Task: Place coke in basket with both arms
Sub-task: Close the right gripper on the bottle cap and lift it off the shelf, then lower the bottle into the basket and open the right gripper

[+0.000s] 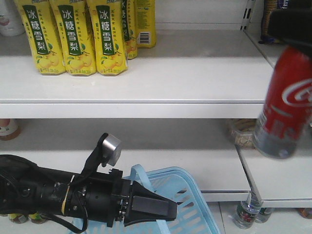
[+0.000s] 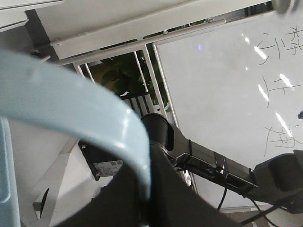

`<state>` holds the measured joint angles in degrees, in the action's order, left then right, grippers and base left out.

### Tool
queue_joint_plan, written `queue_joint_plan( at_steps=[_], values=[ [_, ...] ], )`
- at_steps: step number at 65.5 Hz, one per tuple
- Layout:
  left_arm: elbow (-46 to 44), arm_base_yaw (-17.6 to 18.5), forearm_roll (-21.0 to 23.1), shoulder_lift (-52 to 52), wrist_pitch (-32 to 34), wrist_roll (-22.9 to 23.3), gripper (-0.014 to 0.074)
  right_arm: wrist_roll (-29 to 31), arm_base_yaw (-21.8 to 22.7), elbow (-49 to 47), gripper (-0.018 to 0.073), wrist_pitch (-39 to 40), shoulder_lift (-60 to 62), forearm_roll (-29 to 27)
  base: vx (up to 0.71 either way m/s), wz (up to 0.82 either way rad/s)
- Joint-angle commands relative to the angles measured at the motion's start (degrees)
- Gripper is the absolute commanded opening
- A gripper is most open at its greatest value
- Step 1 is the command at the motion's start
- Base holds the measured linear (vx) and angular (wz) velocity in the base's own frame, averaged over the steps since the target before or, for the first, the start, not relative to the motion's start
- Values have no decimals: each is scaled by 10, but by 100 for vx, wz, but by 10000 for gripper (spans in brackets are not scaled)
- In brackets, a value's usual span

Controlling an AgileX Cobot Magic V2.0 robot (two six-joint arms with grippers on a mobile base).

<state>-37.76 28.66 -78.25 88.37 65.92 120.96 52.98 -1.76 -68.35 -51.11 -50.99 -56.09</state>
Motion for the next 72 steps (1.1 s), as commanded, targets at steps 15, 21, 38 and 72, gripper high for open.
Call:
queue_joint_plan(
  at_steps=[15,21,38,72],
  values=[
    [-12,3,36,-20,130,3,-6,-85,0,110,-5,-57,64,-14,0,0],
    [-12,3,36,-20,130,3,-6,-64,0,185,-5,-18,73,-43,0,0],
    [-12,3,36,-20,130,3,-6,100,-19,349,-5,84,62,-242,0,0],
    [-12,3,36,-20,130,3,-6,347,-208,383,-5,272,-126,-464,0,0]
  ],
)
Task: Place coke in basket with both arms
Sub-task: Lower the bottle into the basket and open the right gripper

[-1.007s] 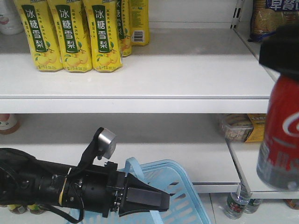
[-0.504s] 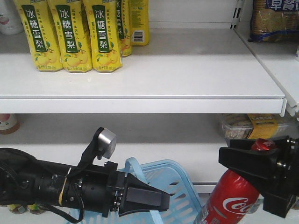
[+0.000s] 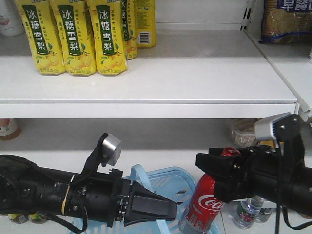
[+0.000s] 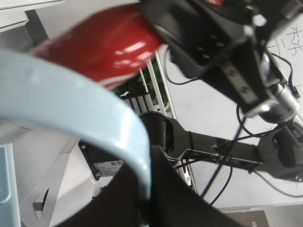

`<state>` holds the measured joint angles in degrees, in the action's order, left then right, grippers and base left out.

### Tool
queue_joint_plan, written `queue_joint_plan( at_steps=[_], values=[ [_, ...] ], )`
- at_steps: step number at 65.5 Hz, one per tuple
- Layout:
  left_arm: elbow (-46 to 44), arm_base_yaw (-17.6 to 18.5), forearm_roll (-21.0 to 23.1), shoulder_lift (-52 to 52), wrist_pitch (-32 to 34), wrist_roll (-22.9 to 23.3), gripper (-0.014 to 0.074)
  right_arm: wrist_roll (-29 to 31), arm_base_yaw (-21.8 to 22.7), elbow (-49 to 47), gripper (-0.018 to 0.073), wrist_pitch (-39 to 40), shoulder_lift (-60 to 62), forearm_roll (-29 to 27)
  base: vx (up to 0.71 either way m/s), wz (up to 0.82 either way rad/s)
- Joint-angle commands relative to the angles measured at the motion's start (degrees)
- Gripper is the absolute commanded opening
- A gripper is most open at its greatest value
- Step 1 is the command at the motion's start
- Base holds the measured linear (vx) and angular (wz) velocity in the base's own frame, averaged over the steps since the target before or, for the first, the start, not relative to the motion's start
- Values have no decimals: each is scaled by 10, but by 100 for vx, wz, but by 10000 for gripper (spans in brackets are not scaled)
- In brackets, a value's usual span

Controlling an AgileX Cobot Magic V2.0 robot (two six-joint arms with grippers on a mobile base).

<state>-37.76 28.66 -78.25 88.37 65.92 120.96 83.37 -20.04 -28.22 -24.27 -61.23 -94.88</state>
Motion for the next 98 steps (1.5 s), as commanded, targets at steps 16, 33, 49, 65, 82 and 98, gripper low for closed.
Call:
queue_joint_plan(
  at_steps=[16,33,49,65,82,98],
  values=[
    [-12,3,36,-20,130,3,-6,57,-58,-21,-1,14,-127,-76,0,0],
    [-12,3,36,-20,130,3,-6,64,-58,-21,59,7,-151,-76,0,0],
    [-12,3,36,-20,130,3,-6,73,-58,-21,284,-6,-151,-76,0,0],
    [-12,3,36,-20,130,3,-6,73,-58,-21,516,-5,-151,-76,0,0],
    [-12,3,36,-20,130,3,-6,63,-58,-21,471,47,-121,-76,0,0],
    [-12,3,36,-20,130,3,-6,37,-58,-21,139,115,-42,-64,0,0]
  ],
)
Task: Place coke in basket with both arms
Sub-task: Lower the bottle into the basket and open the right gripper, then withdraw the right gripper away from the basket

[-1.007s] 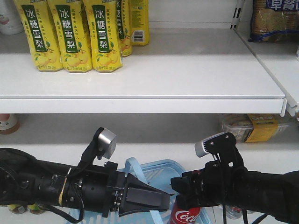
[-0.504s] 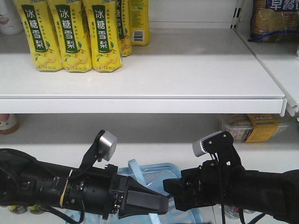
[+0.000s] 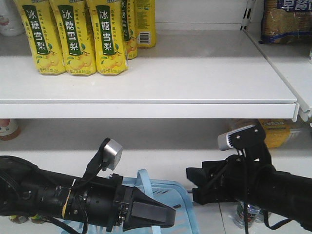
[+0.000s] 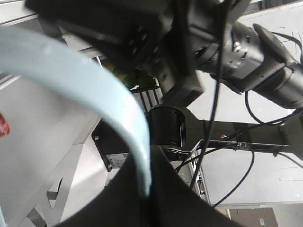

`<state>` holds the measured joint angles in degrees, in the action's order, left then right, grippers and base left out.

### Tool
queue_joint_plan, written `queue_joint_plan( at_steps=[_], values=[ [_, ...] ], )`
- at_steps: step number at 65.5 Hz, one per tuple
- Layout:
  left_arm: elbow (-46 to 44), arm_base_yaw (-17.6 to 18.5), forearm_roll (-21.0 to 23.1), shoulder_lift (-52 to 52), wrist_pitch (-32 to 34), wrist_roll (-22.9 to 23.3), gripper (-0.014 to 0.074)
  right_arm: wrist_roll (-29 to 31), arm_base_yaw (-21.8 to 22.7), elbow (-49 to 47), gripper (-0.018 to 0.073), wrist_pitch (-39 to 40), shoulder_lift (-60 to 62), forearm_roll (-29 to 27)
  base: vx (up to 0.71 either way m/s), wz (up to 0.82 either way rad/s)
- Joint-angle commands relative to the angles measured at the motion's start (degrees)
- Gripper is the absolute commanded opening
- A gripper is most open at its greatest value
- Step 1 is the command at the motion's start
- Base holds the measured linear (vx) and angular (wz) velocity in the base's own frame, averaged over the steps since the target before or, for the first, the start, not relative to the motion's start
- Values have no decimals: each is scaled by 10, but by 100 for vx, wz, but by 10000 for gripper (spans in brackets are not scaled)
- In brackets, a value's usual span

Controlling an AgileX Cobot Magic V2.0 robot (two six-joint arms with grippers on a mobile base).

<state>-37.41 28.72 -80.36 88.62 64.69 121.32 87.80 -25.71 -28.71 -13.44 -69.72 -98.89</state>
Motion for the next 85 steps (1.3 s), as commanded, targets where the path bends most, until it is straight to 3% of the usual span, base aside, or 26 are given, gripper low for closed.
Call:
queue_joint_plan(
  at_steps=[1,6,25,41,52,64,85],
  values=[
    [-16,2,57,-23,142,-1,-6,-9,-1,-16,125,8,45,-21,0,0],
    [-16,2,57,-23,142,-1,-6,-9,-1,-16,-19,12,80,-10,0,0],
    [-16,2,57,-23,142,-1,-6,-9,-1,0,-5,39,230,7,0,0],
    [-16,2,57,-23,142,-1,-6,-9,-1,124,-5,104,384,6,0,0],
    [-16,2,57,-23,142,-1,-6,-9,-1,203,-5,147,463,-28,0,0],
    [-16,2,57,-23,142,-1,-6,-9,-1,252,-5,150,496,-36,0,0],
    [-16,2,58,-23,142,-1,-6,-9,-1,258,-5,149,497,-36,0,0]
  ],
)
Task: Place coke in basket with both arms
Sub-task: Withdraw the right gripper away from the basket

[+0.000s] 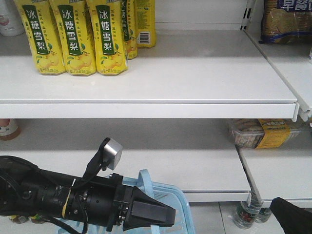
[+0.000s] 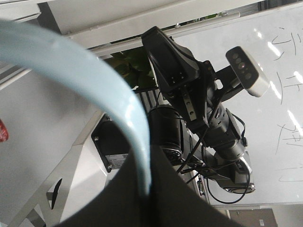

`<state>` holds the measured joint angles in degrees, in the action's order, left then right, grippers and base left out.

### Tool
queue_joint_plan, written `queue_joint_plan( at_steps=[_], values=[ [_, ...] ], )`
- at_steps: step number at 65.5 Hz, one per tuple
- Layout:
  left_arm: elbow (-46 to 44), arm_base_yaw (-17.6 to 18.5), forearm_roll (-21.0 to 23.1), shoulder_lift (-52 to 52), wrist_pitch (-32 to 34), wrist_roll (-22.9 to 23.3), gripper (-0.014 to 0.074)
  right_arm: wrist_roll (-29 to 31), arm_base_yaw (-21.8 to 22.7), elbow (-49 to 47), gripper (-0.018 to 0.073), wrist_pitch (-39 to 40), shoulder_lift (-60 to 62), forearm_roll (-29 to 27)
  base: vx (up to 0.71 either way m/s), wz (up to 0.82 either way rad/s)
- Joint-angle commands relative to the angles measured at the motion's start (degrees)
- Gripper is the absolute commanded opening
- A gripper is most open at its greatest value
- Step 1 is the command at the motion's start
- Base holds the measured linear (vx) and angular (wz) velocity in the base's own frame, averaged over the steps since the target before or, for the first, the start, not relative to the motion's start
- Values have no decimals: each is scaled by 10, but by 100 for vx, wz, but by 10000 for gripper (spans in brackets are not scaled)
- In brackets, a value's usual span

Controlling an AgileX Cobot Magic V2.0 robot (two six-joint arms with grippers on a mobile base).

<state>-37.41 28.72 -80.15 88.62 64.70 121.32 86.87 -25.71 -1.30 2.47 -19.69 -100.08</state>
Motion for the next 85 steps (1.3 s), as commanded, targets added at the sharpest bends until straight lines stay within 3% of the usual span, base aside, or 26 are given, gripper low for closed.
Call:
queue_joint_plan(
  at_steps=[1,41,49,55,67,85],
  values=[
    [-16,2,55,-23,142,-1,-6,0,-1,-16,-5,-10,-3,-24,0,0],
    [-16,2,42,-23,142,-2,-6,1,-1,-16,-5,-10,-3,-24,0,0],
    [-15,2,25,-23,142,-42,-6,1,-1,-16,-5,-10,-3,-24,0,0],
    [-15,2,26,-30,142,-44,-6,1,-1,-16,-5,-10,-3,-24,0,0],
    [1,2,43,-73,134,-77,-6,1,-1,-16,-5,-10,-3,-24,0,0],
    [69,2,51,-188,77,-70,-6,1,-1,-16,-5,-10,-3,-24,0,0]
  ],
)
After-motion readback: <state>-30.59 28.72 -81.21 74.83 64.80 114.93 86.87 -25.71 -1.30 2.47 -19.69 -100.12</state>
